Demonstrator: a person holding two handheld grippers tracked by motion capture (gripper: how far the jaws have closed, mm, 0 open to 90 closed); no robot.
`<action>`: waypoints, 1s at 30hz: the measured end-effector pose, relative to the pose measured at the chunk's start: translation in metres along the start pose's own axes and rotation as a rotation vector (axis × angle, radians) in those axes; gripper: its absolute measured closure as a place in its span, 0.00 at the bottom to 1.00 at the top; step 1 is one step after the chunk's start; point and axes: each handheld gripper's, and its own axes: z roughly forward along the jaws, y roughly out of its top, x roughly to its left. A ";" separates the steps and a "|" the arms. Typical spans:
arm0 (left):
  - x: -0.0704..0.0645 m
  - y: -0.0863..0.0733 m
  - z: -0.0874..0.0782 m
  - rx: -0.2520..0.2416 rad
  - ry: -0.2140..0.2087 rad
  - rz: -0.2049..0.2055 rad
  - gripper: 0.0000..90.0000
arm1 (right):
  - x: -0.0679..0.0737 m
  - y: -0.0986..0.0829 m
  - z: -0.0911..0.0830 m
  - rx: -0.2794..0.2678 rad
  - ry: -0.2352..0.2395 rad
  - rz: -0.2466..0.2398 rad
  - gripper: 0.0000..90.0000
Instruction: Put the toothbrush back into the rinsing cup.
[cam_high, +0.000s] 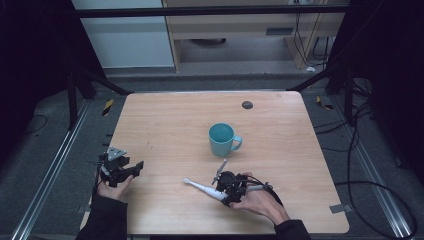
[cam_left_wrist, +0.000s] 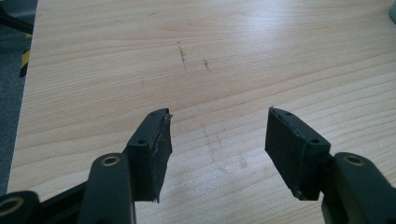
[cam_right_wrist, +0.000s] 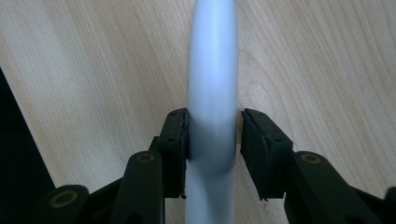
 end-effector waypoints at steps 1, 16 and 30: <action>0.000 0.000 0.000 0.000 0.000 0.001 0.44 | 0.000 0.000 0.001 0.005 0.000 0.000 0.68; 0.000 0.000 0.000 0.003 0.001 0.003 0.44 | 0.004 0.003 0.004 0.033 -0.017 -0.001 0.73; 0.001 0.000 0.000 0.001 0.003 -0.004 0.45 | 0.002 0.000 -0.004 -0.037 0.013 0.038 0.74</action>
